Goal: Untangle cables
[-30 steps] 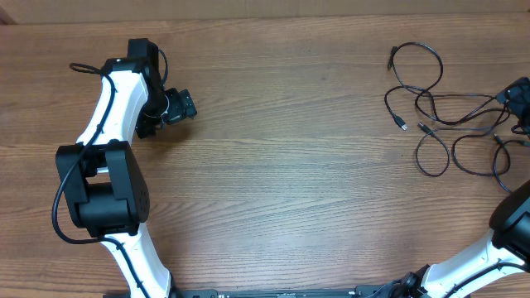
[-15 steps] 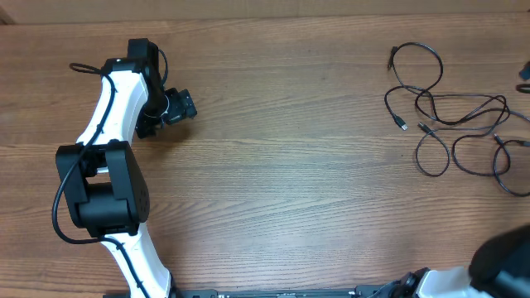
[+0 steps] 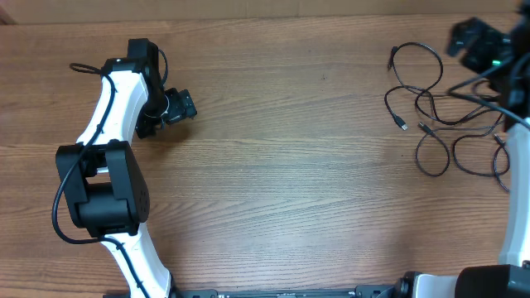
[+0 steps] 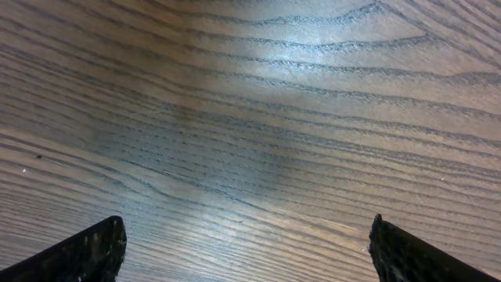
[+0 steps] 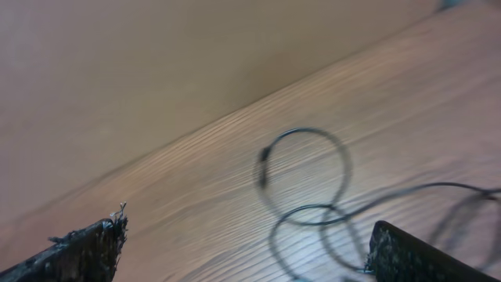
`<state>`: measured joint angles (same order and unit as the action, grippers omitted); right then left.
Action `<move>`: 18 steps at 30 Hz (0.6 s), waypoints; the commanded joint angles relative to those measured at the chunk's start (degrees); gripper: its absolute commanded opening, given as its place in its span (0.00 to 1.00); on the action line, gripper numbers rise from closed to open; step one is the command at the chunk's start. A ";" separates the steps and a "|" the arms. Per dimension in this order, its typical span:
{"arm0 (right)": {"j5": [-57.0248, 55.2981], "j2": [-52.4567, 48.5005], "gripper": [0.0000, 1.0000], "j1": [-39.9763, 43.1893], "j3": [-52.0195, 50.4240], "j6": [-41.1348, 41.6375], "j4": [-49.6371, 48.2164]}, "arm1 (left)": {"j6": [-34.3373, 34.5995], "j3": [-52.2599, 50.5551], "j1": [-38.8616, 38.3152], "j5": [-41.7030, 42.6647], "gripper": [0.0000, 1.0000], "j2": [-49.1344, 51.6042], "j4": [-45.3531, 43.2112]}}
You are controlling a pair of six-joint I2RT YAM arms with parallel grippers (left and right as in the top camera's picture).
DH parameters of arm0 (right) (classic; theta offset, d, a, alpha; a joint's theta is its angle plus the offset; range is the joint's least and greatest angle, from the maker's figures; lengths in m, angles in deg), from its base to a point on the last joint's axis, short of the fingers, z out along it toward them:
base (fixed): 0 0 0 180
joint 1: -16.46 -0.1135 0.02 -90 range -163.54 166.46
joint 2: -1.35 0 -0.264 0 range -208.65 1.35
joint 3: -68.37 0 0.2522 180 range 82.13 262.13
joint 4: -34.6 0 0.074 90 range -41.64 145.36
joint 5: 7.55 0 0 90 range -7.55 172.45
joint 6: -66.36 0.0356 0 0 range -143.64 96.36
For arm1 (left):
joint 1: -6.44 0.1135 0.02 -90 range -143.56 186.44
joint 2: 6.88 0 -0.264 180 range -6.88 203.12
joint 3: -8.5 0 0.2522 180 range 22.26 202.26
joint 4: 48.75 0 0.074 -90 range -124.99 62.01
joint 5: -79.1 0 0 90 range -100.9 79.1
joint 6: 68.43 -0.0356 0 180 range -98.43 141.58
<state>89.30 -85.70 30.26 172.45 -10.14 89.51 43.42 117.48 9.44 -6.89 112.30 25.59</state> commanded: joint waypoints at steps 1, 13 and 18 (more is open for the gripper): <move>-0.13 0.79 1.00 -4.90 -1.16 0.22 -0.31 | -0.46 -0.31 -0.39 -0.39 1.00 0.07 0.02; -0.13 0.81 1.00 -10.95 -16.04 0.22 -0.37 | -0.46 -0.31 -0.39 -0.39 0.99 0.07 0.02; -0.13 1.20 1.00 -10.97 -25.20 0.20 -0.35 | -0.46 -0.31 -0.39 -0.39 1.00 0.07 0.02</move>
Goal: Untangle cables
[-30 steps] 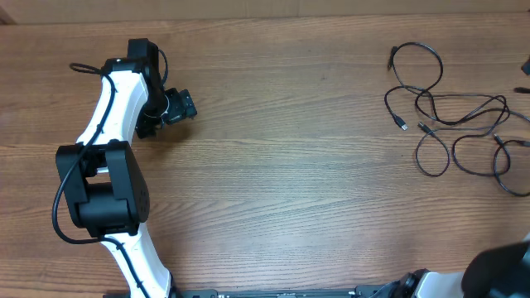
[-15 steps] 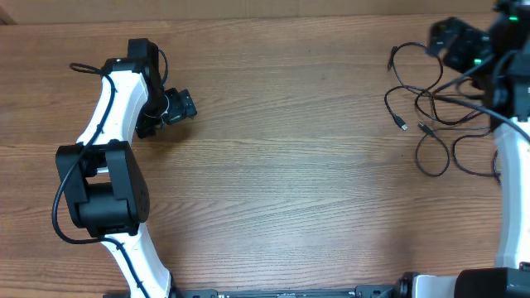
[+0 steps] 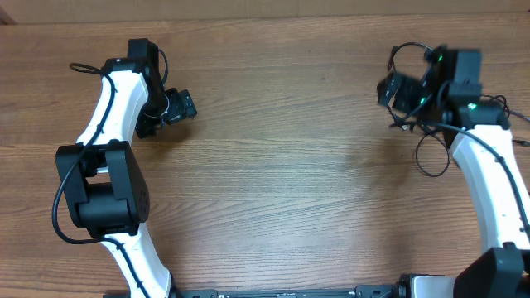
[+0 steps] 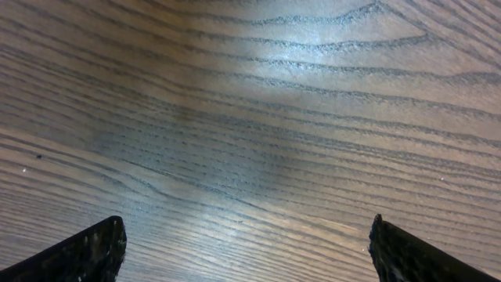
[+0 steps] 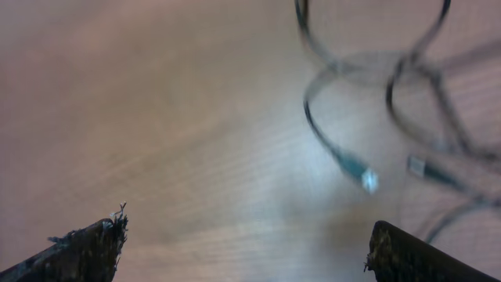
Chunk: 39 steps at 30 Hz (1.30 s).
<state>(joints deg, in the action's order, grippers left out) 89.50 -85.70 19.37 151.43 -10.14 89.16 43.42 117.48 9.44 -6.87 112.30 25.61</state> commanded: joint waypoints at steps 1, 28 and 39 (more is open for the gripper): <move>-0.33 1.66 1.00 -0.09 -6.45 0.22 0.00 | -0.46 -0.31 -0.39 -0.42 1.00 0.07 0.00; -7.02 27.02 1.00 -3.61 -46.49 -0.02 -2.75 | -0.46 -0.31 -0.39 -0.42 0.99 0.07 0.00; -3.02 35.85 1.00 -3.61 -60.78 -0.44 -48.00 | -0.46 -0.31 -0.39 -0.42 0.99 0.07 0.00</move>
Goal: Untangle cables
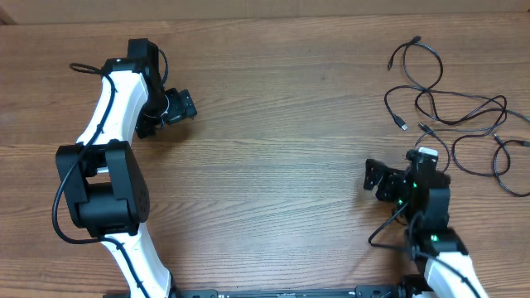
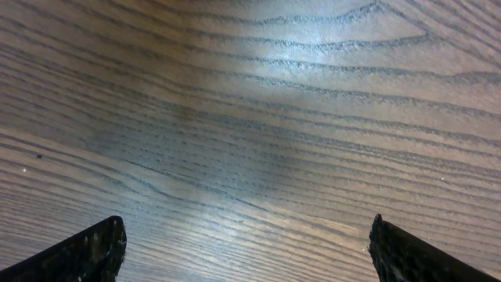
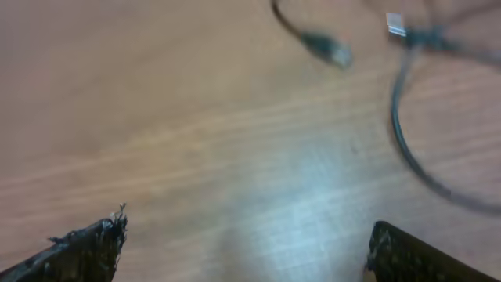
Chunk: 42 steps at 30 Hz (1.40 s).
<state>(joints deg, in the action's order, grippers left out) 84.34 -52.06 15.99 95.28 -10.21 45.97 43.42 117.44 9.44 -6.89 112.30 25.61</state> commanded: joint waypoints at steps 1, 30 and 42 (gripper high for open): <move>2.54 3.10 1.00 -0.17 -6.08 -0.37 -6.88 | -0.46 -0.24 -0.39 -0.39 1.00 0.07 0.00; 2.95 42.14 1.00 -0.50 -12.72 -2.75 6.93 | -0.46 -0.24 -0.39 -0.37 0.99 0.07 0.00; 3.30 53.27 1.00 -0.07 -12.72 -7.98 6.84 | -0.46 -0.26 -0.39 -0.39 1.00 0.07 0.00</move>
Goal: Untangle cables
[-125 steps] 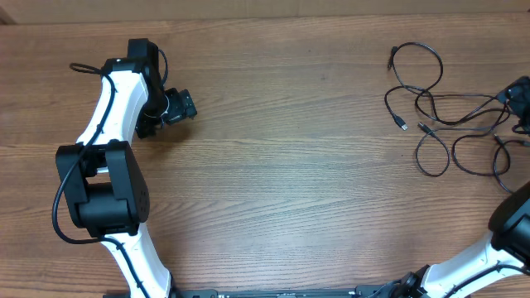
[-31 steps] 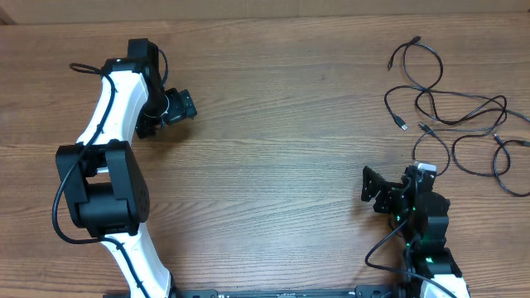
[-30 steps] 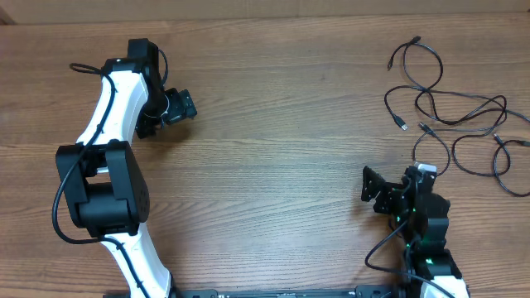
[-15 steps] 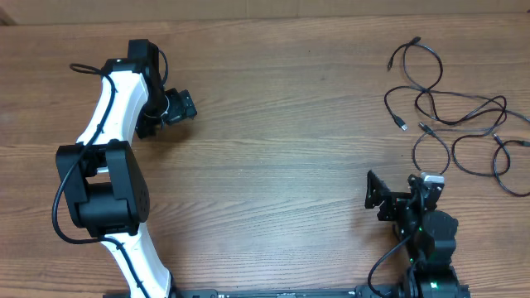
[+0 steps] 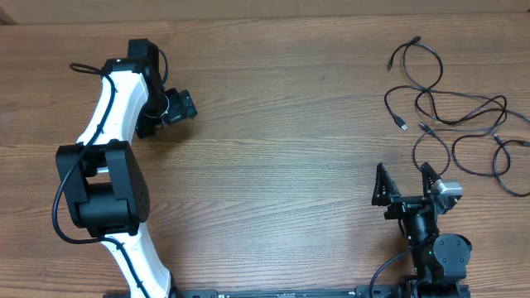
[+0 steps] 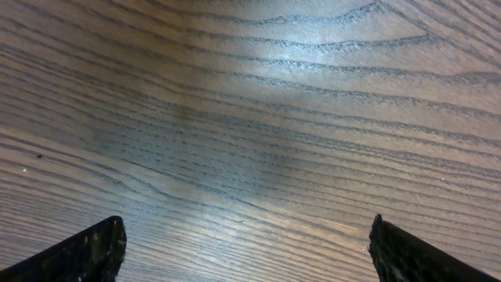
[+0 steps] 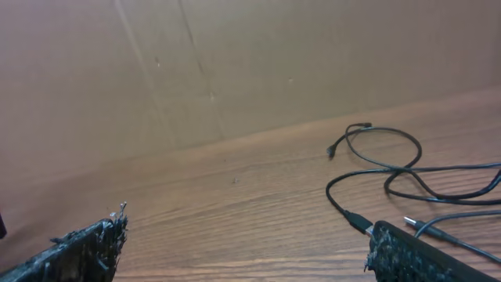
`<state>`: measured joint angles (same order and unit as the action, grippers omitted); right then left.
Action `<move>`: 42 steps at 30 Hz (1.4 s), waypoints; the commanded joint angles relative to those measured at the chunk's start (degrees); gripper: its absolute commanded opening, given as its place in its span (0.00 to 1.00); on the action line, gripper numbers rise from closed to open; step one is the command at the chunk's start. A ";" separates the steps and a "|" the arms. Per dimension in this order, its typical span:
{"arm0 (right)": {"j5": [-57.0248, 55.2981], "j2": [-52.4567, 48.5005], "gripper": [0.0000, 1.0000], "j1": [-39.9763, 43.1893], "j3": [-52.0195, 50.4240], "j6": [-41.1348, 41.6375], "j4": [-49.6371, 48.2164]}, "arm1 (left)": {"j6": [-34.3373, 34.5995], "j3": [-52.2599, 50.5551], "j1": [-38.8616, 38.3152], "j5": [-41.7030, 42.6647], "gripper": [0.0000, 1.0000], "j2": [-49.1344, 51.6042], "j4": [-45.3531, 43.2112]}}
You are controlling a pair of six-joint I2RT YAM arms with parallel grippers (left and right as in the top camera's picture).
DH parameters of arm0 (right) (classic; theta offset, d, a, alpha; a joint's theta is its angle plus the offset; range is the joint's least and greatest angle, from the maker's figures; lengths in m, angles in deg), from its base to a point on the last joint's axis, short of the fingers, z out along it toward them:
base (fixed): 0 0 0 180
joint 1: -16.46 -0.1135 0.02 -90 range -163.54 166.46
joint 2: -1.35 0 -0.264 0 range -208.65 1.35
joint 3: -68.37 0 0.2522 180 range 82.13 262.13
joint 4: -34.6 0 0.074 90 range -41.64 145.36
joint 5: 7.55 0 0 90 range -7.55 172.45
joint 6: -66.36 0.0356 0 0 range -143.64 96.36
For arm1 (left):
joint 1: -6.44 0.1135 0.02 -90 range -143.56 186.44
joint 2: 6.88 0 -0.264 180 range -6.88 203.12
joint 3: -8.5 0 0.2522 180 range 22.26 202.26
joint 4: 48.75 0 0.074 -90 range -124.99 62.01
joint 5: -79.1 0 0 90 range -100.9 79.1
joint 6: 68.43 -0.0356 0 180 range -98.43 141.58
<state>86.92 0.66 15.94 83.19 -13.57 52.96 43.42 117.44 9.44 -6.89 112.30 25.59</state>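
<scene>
Thin black cables (image 5: pixel 451 112) lie tangled in loops at the table's far right; the right wrist view shows the cables (image 7: pixel 407 168) ahead on the wood. My right gripper (image 5: pixel 406 184) stands open near the front right, below the cable pile, holding nothing. My left gripper (image 5: pixel 184 106) is open over bare wood at the back left, far from the cables. In the left wrist view only wood grain lies between its fingertips (image 6: pixel 86 251).
A brown cardboard wall (image 7: pixel 235 63) rises behind the table's far edge. The left arm's white links (image 5: pixel 112 108) and black base (image 5: pixel 99 186) occupy the left side.
My right arm has drawn back toward its base at the front edge; its gripper now points level across the table at the cables. The left arm is unchanged.
My right gripper was open at the far right corner by the cables, then over the pile's left side, then well in front of the pile. Now it sits folded back near its base, empty. The cables lie much as they did. The left arm stayed still.
</scene>
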 commanded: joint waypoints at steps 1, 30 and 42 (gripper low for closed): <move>1.70 0.55 1.00 -0.11 -0.63 -7.23 -0.20 | -0.46 -0.26 -0.39 -0.39 0.99 0.07 0.02; 3.13 0.52 1.00 -0.02 -0.63 -11.39 -0.46 | -0.46 -0.26 -0.39 -0.39 0.99 0.07 0.02; 3.13 0.52 1.00 -0.02 -0.61 -11.39 -0.46 | -0.46 -0.26 -0.39 -0.39 1.00 0.07 0.02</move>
<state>89.74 0.66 15.94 83.19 -25.31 52.87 43.42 117.44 9.44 -6.89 112.30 25.59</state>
